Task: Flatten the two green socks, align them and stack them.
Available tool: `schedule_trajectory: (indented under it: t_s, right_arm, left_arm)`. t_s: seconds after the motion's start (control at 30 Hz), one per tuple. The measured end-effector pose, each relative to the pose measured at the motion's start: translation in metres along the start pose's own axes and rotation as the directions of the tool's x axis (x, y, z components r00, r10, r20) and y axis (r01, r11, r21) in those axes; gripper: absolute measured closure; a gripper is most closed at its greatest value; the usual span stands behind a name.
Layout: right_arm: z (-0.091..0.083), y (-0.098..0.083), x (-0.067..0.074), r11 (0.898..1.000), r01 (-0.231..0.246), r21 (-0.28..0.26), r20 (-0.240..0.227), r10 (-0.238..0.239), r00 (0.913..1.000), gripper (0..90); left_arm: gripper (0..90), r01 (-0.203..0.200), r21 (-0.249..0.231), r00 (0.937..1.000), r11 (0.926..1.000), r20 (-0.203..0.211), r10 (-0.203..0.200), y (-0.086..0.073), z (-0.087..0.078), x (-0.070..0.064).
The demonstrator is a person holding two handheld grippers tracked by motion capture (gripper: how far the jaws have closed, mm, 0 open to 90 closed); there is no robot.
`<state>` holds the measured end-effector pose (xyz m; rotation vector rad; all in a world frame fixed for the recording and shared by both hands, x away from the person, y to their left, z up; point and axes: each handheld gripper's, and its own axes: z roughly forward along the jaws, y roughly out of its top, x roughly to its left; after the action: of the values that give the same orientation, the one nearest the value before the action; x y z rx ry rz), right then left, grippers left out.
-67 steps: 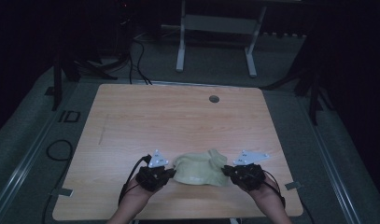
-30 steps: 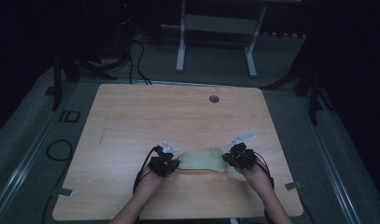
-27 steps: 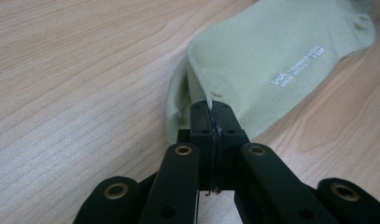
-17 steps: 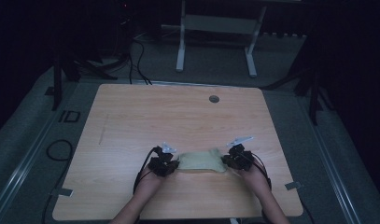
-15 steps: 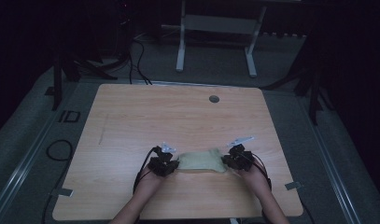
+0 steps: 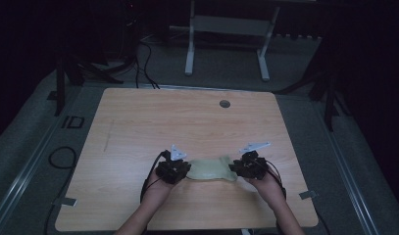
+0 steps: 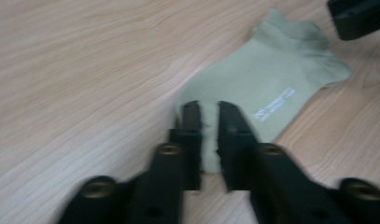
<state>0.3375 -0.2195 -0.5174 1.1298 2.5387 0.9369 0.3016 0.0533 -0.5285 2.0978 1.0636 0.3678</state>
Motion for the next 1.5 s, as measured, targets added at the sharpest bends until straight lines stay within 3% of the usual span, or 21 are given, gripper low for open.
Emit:
schedule_trajectory:
  t_s: [0.13,0.37,0.43,0.6,0.8,0.83,0.93,0.97,1.07,1.17,1.2,1.27,1.3,1.37,1.43,1.5]
  right_arm:
    - [0.01,0.0,0.01,0.999,0.031,0.018,-0.002,-0.031,0.9995,83.5]
    - [0.028,-0.01,0.014,0.996,0.053,0.071,-0.009,-0.052,0.9986,83.5]
    - [0.028,-0.011,0.01,0.998,0.032,0.061,-0.021,-0.03,0.9993,83.4]
    - [0.029,-0.011,0.001,0.999,0.017,0.049,-0.013,-0.016,0.9998,82.3]
    - [0.03,-0.008,0.006,0.997,0.031,0.063,0.0,-0.031,0.9995,79.9]
    - [0.03,-0.008,0.006,0.997,0.031,0.064,-0.003,-0.031,0.9995,79.1]
    - [0.026,-0.006,0.007,0.999,0.027,0.037,-0.007,-0.026,0.9996,74.2]
    - [0.023,-0.005,0.007,0.999,0.027,0.02,-0.022,-0.026,0.9994,71.7]
    - [0.016,0.001,0.008,0.999,0.034,-0.01,-0.058,-0.035,0.9977,56.2]
    - [0.012,0.005,0.009,0.999,0.034,-0.034,-0.054,-0.036,0.9979,47.3]
    - [0.01,0.005,0.009,0.999,0.034,-0.042,-0.063,-0.036,0.9973,45.2]
    - [0.008,0.006,0.011,0.997,0.047,-0.054,-0.078,-0.051,0.9957,39.0]
    - [0.007,0.006,0.012,0.997,0.052,-0.057,-0.085,-0.057,0.9947,35.9]
    - [0.005,0.006,0.014,0.996,0.063,-0.06,-0.107,-0.069,0.9918,26.3]
    - [0.003,0.004,0.017,0.994,0.095,-0.056,-0.109,-0.101,0.9889,19.9]
    - [0.002,0.002,0.017,0.995,0.084,-0.062,-0.109,-0.091,0.9899,17.5]
  left_arm:
    - [89.5,-0.004,0.042,1.0,0.9991,0.006,0.004,0.001,0.014,-0.002]
    - [89.4,0.025,0.099,0.9995,0.9947,-0.023,-0.023,-0.009,0.029,0.012]
    - [89.4,0.047,0.095,0.9989,0.9944,-0.006,-0.047,-0.012,0.027,0.014]
    - [89.4,0.031,0.095,0.9995,0.995,-0.005,-0.031,-0.016,0.024,0.011]
    - [89.1,0.041,0.093,0.9991,0.9948,0.011,-0.042,-0.014,0.025,0.014]
    - [87.2,0.041,0.085,0.998,0.9956,0.045,-0.045,-0.014,0.024,0.015]
    - [76.0,0.027,0.069,0.997,0.9973,0.07,-0.032,-0.013,0.021,0.014]
    - [72.5,0.025,0.036,0.9956,0.9991,0.089,-0.028,-0.012,0.014,0.012]
    - [62.6,0.006,0.001,0.9944,1.0,0.106,-0.007,-0.008,0.006,0.007]
    - [56.9,-0.028,-0.013,0.9918,0.9995,0.124,0.03,-0.006,0.002,0.0]
    - [54.3,-0.036,-0.013,0.9923,0.9993,0.118,0.037,-0.005,0.001,-0.002]
    - [38.7,-0.042,-0.005,0.991,0.9991,0.127,0.042,-0.004,-0.001,-0.005]
    - [36.4,-0.042,-0.005,0.991,0.9991,0.127,0.042,-0.004,-0.001,-0.005]
    - [23.2,-0.043,0.007,0.9935,0.9991,0.106,0.042,-0.005,-0.002,-0.008]
    - [14.0,-0.03,0.007,0.9938,0.9995,0.108,0.029,-0.006,-0.003,-0.007]
    - [8.1,-0.025,-0.001,0.9942,0.9997,0.105,0.025,-0.008,-0.003,-0.006]
